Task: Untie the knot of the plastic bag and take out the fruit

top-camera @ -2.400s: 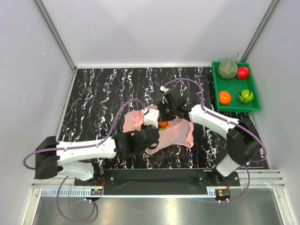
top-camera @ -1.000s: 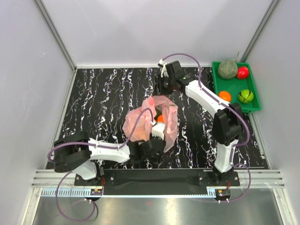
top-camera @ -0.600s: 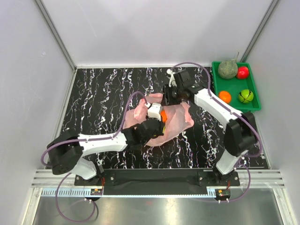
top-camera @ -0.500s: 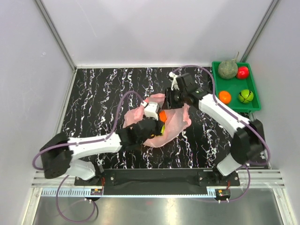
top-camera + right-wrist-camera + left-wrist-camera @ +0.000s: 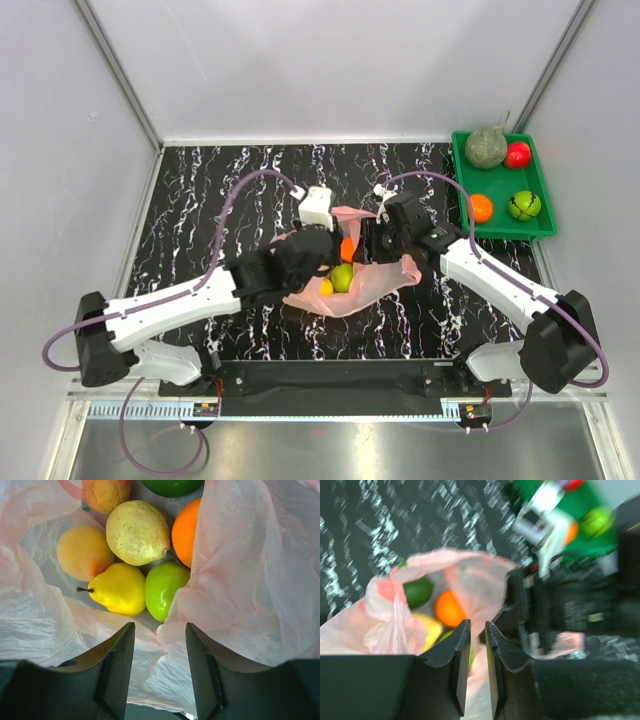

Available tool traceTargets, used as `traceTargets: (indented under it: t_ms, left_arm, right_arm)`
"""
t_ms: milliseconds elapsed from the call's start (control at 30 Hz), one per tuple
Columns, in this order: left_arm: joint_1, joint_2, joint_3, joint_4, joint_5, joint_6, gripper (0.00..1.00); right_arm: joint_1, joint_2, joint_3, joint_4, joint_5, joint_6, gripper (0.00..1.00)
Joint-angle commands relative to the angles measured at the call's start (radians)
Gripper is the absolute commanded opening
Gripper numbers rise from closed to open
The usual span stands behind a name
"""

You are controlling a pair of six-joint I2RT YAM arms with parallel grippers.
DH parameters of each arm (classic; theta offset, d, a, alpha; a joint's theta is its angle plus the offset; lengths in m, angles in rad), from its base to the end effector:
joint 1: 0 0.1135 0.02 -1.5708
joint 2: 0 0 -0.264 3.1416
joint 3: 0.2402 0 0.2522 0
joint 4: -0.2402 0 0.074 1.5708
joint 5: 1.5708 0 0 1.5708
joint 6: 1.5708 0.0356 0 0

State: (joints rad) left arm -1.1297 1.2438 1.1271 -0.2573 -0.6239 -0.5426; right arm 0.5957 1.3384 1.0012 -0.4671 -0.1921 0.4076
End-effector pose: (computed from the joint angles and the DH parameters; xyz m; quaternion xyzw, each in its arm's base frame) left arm 0.1389 -0.2455 0.3570 0.0620 0.8027 -0.2279 0.5476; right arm 0.2327 0.1660 0.2675 -0.1224 0.9157 0.2570 0.2836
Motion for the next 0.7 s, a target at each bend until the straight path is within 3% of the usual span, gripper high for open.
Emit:
traceTargets:
  t_ms: [0, 33, 67, 200, 467, 667]
  left_arm:
    - [-0.022, 0.043, 0.036, -0.154, -0.06, 0.012, 0.24]
    - [-0.031, 0.031, 0.034, -0.134, -0.057, 0.019, 0.39]
    - [-0.036, 0.032, 0.046, -0.12, -0.051, 0.023, 0.45]
    - [-0.041, 0.103, 0.141, -0.314, -0.125, -0.069, 0.45]
    - [-0.03, 0.152, 0.103, -0.531, -0.183, -0.157, 0.58]
    - [0.004, 0.167, 0.024, -0.51, -0.185, -0.177, 0.68]
  right_arm:
    - [0.007, -0.03, -0.001, 0.067, 0.026, 0.014, 0.53]
    - [0.007, -0.031, -0.006, 0.067, 0.028, 0.011, 0.54]
    - [0.006, -0.031, -0.007, 0.067, 0.031, 0.013, 0.54]
    - [0.006, -0.039, -0.018, 0.07, 0.04, 0.028, 0.55]
    - [0.007, -0.031, -0.021, 0.073, 0.045, 0.023, 0.62]
    - [0.007, -0.021, -0.019, 0.079, 0.039, 0.008, 0.68]
